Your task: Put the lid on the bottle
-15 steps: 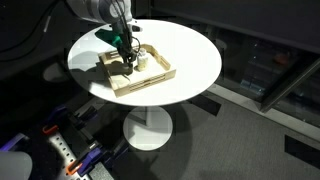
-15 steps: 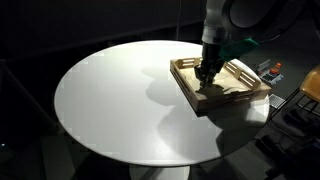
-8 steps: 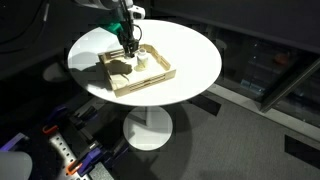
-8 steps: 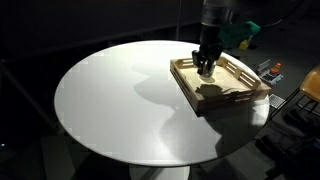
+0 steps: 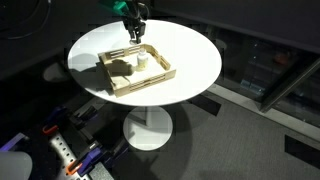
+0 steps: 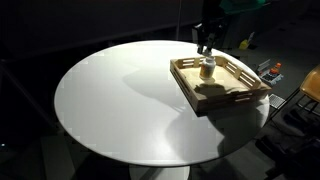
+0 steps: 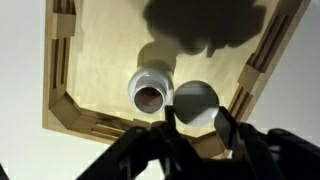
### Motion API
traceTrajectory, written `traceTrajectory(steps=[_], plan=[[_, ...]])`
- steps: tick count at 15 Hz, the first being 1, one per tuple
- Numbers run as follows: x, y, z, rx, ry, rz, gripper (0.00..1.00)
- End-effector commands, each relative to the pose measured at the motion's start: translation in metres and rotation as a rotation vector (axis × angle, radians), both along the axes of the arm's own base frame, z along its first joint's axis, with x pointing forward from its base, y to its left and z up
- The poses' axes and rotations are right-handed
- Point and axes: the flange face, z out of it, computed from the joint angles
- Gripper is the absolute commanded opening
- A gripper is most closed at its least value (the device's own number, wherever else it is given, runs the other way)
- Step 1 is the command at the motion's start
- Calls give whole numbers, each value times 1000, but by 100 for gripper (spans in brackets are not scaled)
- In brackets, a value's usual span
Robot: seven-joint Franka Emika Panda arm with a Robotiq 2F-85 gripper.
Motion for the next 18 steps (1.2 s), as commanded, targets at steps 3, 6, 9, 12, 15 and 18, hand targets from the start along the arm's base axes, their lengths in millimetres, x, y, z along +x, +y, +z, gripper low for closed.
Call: traceTrajectory(steps=[3, 6, 9, 12, 15, 18], plan=[[16, -30, 20, -2, -8, -59, 47], [20, -40, 14, 1, -10, -74, 50], [22, -45, 6, 9, 0, -81, 52], [22, -46, 3, 15, 6, -82, 50], [20, -49, 1, 15, 7, -79, 78], [21, -54, 1, 25, 11, -81, 99]])
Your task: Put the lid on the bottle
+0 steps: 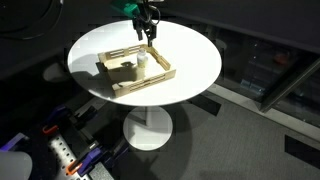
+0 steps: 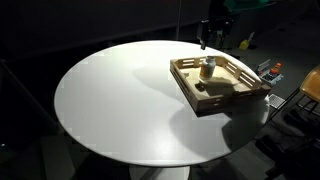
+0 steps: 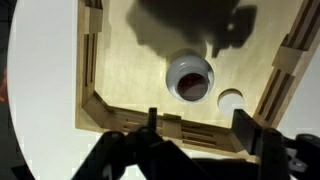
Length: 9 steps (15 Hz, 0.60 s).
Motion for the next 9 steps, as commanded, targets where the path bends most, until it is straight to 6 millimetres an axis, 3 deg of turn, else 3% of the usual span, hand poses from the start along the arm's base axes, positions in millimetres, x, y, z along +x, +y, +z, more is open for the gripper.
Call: traceTrajectory(steps=[1, 9], plan=[[6, -8, 4, 25, 1, 2, 100], [-1, -1, 3, 30, 12, 76, 100]])
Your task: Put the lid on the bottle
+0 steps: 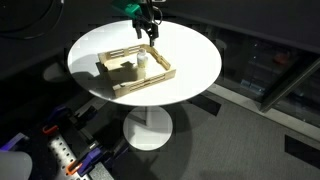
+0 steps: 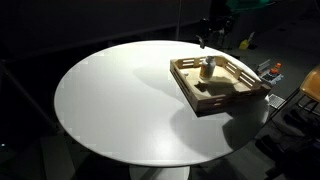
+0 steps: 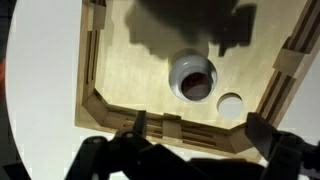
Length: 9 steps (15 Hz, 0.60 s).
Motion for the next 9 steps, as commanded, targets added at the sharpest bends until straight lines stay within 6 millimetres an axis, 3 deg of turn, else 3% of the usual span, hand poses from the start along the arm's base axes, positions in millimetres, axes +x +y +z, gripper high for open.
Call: traceTrajectory(steps=[1, 9], plan=[[-2, 6, 3, 11, 7, 53, 100], [3, 28, -9, 43, 9, 76, 100]])
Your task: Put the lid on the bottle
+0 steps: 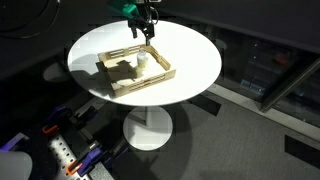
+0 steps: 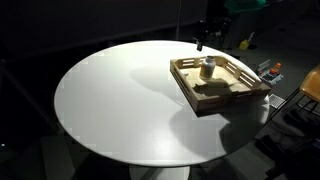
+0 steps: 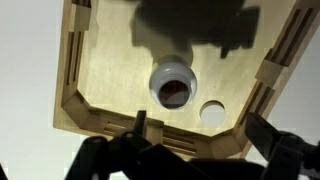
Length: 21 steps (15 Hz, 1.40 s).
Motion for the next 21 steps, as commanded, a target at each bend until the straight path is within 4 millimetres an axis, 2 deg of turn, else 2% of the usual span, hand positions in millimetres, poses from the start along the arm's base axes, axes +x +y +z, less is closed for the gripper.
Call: traceTrajectory(steps=[1, 5, 10, 12, 21], plan=[[8, 12, -9, 24, 5, 30, 100], [14, 21, -28, 20, 28, 80, 100], [25, 19, -43, 7, 42, 232, 100], [26, 22, -38, 0, 27, 258, 100], [12, 64, 1, 9, -40, 373, 100]])
